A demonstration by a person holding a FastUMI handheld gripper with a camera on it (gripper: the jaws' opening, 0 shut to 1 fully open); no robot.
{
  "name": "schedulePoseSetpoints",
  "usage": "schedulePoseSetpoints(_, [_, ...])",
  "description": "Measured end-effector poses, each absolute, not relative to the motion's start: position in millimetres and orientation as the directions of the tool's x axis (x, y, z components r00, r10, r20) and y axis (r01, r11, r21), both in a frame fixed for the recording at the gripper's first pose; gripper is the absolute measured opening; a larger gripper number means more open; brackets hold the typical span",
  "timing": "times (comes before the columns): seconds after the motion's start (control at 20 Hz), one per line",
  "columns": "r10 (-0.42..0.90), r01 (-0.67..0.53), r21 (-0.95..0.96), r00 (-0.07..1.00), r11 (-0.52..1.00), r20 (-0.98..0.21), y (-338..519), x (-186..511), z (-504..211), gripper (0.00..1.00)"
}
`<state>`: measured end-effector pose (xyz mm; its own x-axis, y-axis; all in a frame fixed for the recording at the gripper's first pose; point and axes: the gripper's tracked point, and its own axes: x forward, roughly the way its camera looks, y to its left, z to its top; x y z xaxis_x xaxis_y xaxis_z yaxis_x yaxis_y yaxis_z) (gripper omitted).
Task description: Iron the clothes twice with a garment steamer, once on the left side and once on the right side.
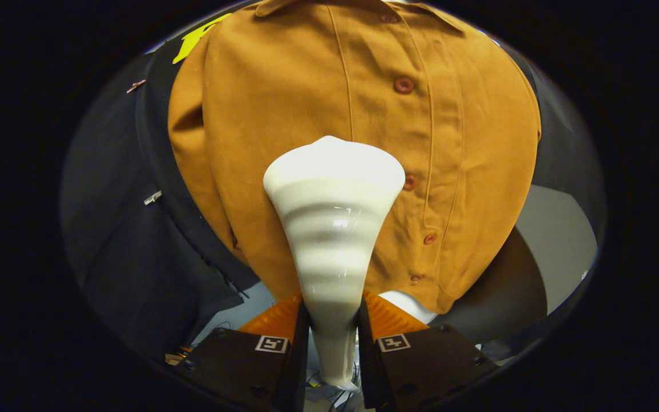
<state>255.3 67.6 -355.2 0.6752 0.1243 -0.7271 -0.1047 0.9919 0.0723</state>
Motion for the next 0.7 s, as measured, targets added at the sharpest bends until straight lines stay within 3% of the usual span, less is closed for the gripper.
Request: schedulePoseSetpoints(0.7, [0.108, -0.099, 0.043, 0.911, 0.994, -0.398, 6.8, 288.3, -203.9, 0.42])
